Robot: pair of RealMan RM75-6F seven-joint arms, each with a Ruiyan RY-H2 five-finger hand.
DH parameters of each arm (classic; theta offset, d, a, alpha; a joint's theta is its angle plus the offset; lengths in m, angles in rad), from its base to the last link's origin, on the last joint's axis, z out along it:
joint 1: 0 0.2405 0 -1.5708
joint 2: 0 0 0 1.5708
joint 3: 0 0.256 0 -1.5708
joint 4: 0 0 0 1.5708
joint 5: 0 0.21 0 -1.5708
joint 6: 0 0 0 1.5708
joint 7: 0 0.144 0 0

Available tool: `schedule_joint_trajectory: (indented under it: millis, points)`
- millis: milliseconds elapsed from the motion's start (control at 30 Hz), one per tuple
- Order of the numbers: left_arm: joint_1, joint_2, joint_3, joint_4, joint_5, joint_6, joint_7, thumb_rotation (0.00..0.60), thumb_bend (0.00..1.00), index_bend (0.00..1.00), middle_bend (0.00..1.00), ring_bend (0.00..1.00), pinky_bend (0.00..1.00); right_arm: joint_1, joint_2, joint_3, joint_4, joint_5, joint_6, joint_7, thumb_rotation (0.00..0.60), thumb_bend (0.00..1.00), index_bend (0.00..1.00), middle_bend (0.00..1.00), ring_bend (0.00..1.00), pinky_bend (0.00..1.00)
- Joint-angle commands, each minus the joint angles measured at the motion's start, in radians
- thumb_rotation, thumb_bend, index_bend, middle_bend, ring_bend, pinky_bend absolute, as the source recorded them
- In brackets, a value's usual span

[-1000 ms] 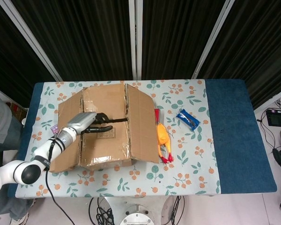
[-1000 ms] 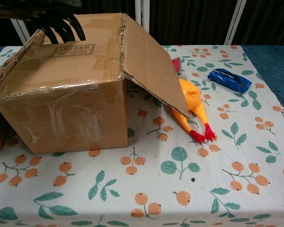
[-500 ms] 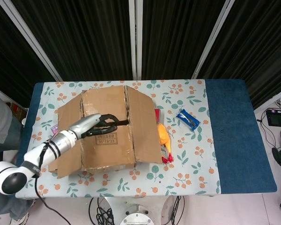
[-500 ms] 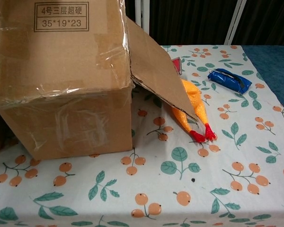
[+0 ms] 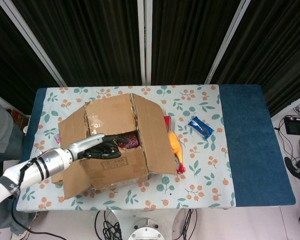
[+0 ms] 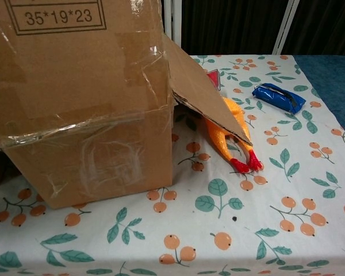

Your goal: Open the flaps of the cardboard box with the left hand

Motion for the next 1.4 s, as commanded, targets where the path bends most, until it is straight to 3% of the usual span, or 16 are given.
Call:
schedule_joint_trajectory:
  millis: [33, 233, 367, 500, 633, 867, 967, 1000, 1067, 1133, 1200, 1233, 1300, 1400]
  points:
    - [0.073, -0.055, -0.078, 0.038, -0.057, -0.087, 0.089, 0.187, 0.03, 0.17, 0.41, 0.64, 0.71, 0.000, 0.002, 0.000, -0.004, -0.002, 0.001, -0.003, 0.600, 0.21, 0.00, 0.00, 0.00, 0.00]
    - [0.089, -0.090, -0.096, 0.095, -0.171, -0.265, 0.131, 0.229, 0.03, 0.15, 0.35, 0.64, 0.80, 0.002, 0.005, -0.002, -0.011, 0.000, -0.004, -0.009, 0.600, 0.21, 0.00, 0.00, 0.00, 0.00]
    - [0.118, -0.104, -0.147, 0.116, -0.267, -0.352, 0.163, 0.259, 0.03, 0.14, 0.34, 0.64, 0.81, 0.003, 0.004, -0.002, -0.014, -0.002, -0.002, -0.012, 0.600, 0.21, 0.00, 0.00, 0.00, 0.00]
    - [0.144, -0.096, -0.180, 0.146, -0.353, -0.483, 0.180, 0.361, 0.03, 0.13, 0.32, 0.64, 0.84, 0.007, -0.001, -0.004, -0.011, -0.005, -0.007, -0.012, 0.600, 0.21, 0.00, 0.00, 0.00, 0.00]
    - [0.138, -0.071, -0.137, 0.161, -0.370, -0.577, 0.193, 0.411, 0.03, 0.11, 0.29, 0.63, 0.83, 0.008, -0.003, -0.004, -0.009, -0.010, -0.004, -0.009, 0.600, 0.21, 0.00, 0.00, 0.00, 0.00]
    - [0.123, -0.056, -0.065, 0.150, -0.367, -0.564, 0.227, 0.409, 0.03, 0.11, 0.27, 0.59, 0.76, 0.004, -0.002, -0.010, -0.007, -0.019, 0.005, -0.009, 0.600, 0.21, 0.00, 0.00, 0.00, 0.00]
    - [0.126, -0.057, -0.067, 0.143, -0.360, -0.484, 0.256, 0.402, 0.03, 0.11, 0.25, 0.52, 0.67, 0.001, -0.002, -0.010, -0.006, -0.020, 0.011, -0.007, 0.600, 0.21, 0.00, 0.00, 0.00, 0.00]
    - [0.136, -0.065, -0.076, 0.133, -0.352, -0.413, 0.279, 0.388, 0.04, 0.10, 0.24, 0.48, 0.61, 0.001, -0.002, -0.010, -0.005, -0.021, 0.013, -0.006, 0.600, 0.21, 0.00, 0.00, 0.00, 0.00]
    - [0.163, -0.088, -0.086, 0.094, -0.313, -0.238, 0.325, 0.333, 0.04, 0.10, 0.22, 0.40, 0.50, 0.000, -0.002, -0.011, -0.005, -0.021, 0.014, -0.005, 0.600, 0.21, 0.00, 0.00, 0.00, 0.00]
    - [0.191, -0.120, -0.064, 0.026, -0.211, 0.038, 0.396, 0.298, 0.04, 0.10, 0.22, 0.32, 0.44, 0.000, -0.002, -0.012, -0.005, -0.020, 0.013, -0.007, 0.600, 0.21, 0.00, 0.00, 0.00, 0.00]
    - [0.193, -0.158, 0.001, -0.022, -0.090, 0.290, 0.479, 0.320, 0.04, 0.10, 0.22, 0.26, 0.40, 0.001, -0.003, -0.012, -0.005, -0.018, 0.010, -0.008, 0.600, 0.21, 0.00, 0.00, 0.00, 0.00]
    - [0.181, -0.188, 0.061, -0.039, -0.009, 0.434, 0.543, 0.349, 0.04, 0.10, 0.22, 0.25, 0.39, 0.002, -0.003, -0.012, -0.005, -0.016, 0.007, -0.009, 0.600, 0.21, 0.00, 0.00, 0.00, 0.00]
    - [0.143, -0.243, 0.167, -0.035, 0.101, 0.617, 0.645, 0.412, 0.04, 0.09, 0.21, 0.21, 0.35, 0.003, -0.003, -0.011, -0.007, -0.012, 0.002, -0.013, 0.600, 0.21, 0.00, 0.00, 0.00, 0.00]
    - [0.088, -0.302, 0.281, -0.004, 0.213, 0.766, 0.765, 0.497, 0.04, 0.07, 0.14, 0.15, 0.28, 0.006, -0.003, -0.010, -0.012, -0.009, -0.002, -0.020, 0.600, 0.21, 0.00, 0.00, 0.00, 0.00]
